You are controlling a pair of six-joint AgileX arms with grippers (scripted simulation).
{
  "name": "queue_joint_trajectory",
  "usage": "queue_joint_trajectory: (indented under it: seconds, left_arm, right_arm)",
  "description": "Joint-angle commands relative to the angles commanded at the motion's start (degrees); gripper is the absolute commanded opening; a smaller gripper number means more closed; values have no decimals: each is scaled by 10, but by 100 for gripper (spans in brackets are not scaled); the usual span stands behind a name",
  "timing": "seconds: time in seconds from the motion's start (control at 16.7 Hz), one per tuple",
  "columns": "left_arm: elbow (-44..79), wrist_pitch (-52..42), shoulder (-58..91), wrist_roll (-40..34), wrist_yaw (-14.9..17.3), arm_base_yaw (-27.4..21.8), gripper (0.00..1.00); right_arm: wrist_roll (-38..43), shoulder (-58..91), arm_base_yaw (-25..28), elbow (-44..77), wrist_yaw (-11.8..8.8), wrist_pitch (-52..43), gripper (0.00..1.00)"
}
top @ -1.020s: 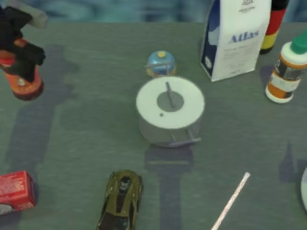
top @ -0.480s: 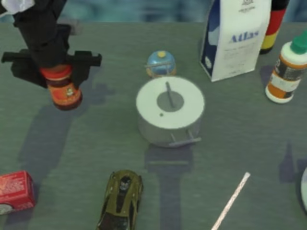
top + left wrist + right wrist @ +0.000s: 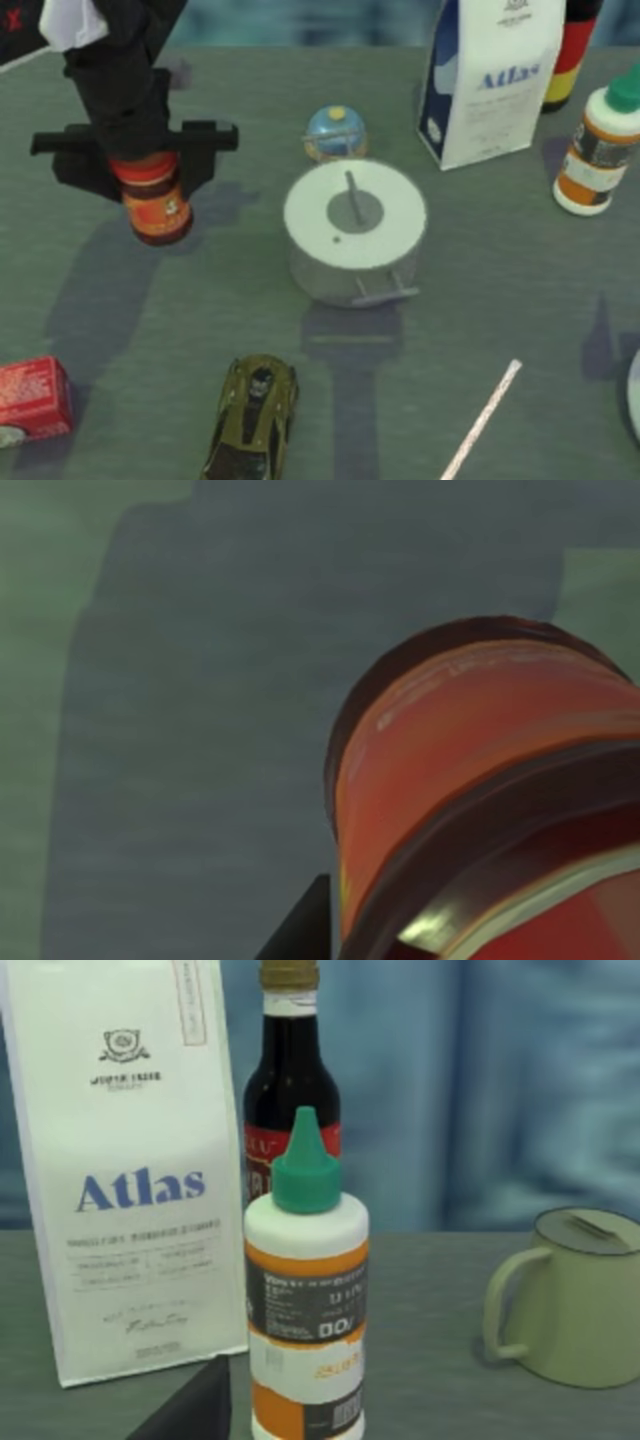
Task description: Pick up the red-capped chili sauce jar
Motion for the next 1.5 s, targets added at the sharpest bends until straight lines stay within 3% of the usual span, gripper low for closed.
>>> queue_joint_trajectory:
  seconds: [0.78,1.5]
  left_arm:
    - [-58,96,38,4,1,3,0]
    - [-58,96,38,4,1,3,90]
  right_arm:
    - [0,0,0,0,0,0,100]
    - [0,0,0,0,0,0,100]
